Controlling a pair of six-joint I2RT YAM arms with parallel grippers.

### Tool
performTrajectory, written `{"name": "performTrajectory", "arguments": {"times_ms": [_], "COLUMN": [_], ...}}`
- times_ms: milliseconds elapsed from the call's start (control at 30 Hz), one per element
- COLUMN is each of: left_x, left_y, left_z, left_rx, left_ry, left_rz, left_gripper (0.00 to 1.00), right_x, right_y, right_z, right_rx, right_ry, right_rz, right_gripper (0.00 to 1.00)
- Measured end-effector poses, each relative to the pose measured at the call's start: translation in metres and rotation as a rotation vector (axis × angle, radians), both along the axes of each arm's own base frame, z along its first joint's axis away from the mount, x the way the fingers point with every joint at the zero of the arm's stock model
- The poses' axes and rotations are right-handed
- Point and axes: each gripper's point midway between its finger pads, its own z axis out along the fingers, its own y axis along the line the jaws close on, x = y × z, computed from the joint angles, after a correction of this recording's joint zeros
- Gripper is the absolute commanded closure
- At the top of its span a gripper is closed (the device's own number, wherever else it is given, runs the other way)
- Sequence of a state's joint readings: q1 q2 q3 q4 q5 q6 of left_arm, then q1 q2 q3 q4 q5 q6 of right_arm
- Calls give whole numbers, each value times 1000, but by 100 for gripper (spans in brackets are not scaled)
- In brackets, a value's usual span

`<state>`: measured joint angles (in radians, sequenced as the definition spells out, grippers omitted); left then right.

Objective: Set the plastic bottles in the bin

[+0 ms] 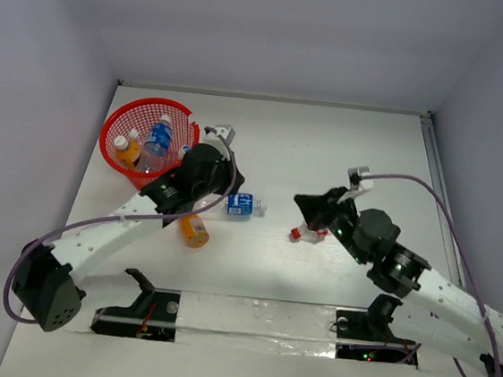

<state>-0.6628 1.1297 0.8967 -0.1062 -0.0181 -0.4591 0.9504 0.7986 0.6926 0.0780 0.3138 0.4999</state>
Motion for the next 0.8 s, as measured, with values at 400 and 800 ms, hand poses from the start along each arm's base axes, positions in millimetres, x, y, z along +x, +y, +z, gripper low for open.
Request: {"name": "performTrajectory", "arguments": {"times_ms": [400, 800], "left_x": [-26, -10], "left_y": [-163, -262], "left_z": [-83, -132], "left_rx": [106, 169], "left_ry": [72, 38], "left_rz": [-349, -545], "left_gripper": [19, 15], "right_x": [-36, -48], "right_y": [-146, -178], "right_z": [9, 20], "right_rx": [247, 252], "right_ry": [51, 43], "right_rz": [-371, -428], "right_gripper": [67, 34]}}
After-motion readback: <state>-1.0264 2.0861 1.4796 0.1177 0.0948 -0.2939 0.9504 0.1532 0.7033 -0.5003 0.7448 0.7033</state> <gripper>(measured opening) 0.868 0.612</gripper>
